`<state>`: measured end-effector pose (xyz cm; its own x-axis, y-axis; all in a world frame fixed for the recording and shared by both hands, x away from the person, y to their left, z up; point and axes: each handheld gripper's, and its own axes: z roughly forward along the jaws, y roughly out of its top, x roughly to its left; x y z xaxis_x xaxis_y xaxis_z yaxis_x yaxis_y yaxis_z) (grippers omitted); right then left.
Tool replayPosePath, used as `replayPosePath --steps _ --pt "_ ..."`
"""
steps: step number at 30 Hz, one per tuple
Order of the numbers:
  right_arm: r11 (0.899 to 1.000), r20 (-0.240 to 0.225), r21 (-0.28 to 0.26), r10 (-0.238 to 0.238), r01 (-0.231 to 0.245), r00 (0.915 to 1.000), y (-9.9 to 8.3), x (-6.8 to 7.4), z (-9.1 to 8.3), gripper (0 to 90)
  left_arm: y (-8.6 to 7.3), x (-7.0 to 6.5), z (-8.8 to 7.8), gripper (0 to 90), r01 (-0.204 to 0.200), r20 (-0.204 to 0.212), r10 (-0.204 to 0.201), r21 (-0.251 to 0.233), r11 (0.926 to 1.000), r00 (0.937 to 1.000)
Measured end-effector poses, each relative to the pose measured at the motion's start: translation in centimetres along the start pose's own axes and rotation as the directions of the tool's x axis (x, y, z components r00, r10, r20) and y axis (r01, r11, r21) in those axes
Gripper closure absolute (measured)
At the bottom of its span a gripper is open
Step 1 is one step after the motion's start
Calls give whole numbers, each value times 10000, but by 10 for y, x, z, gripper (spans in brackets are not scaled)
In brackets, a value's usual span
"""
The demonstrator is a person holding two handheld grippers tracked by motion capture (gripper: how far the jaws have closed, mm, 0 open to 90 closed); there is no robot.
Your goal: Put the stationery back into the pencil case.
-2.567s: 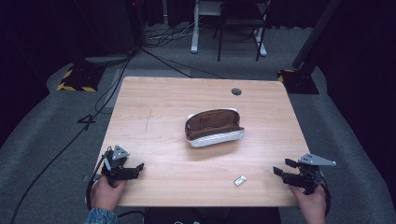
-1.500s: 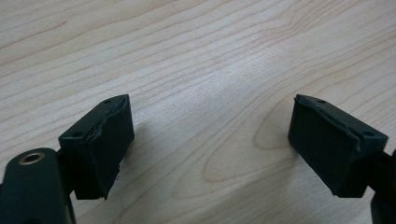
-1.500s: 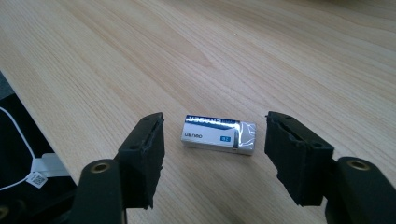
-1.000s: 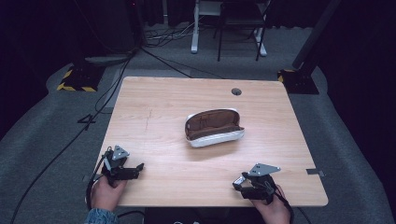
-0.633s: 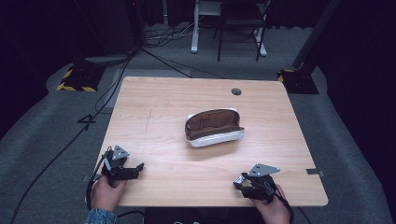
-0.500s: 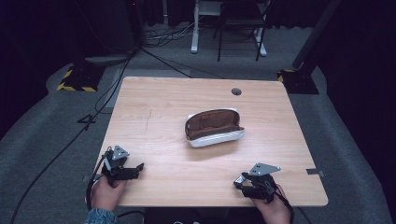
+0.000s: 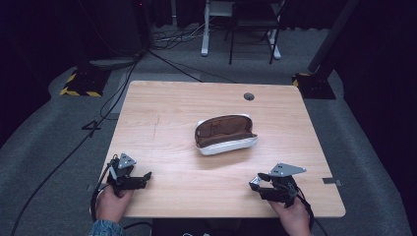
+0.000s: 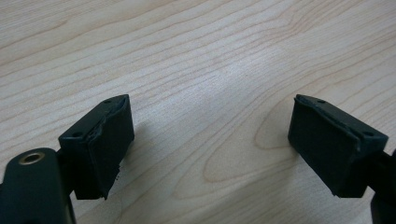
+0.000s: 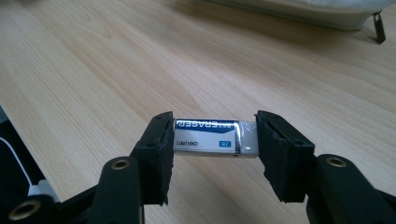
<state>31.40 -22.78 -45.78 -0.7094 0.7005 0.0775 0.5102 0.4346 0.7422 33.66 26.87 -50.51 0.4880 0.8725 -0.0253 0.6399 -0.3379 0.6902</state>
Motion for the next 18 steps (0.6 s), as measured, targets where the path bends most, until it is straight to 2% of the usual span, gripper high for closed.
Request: replayPosePath --steps 10,18 --pt "9984 -142 -565 -37 29 9999 31 -9 -12 485 -1 0 0 147 -3 6 3 -10 10000 10000" --pt "9955 -393 -935 125 -161 9991 62 -22 -13 485 -2 0 -1 147 -45 2 45 -15 10000 10000"
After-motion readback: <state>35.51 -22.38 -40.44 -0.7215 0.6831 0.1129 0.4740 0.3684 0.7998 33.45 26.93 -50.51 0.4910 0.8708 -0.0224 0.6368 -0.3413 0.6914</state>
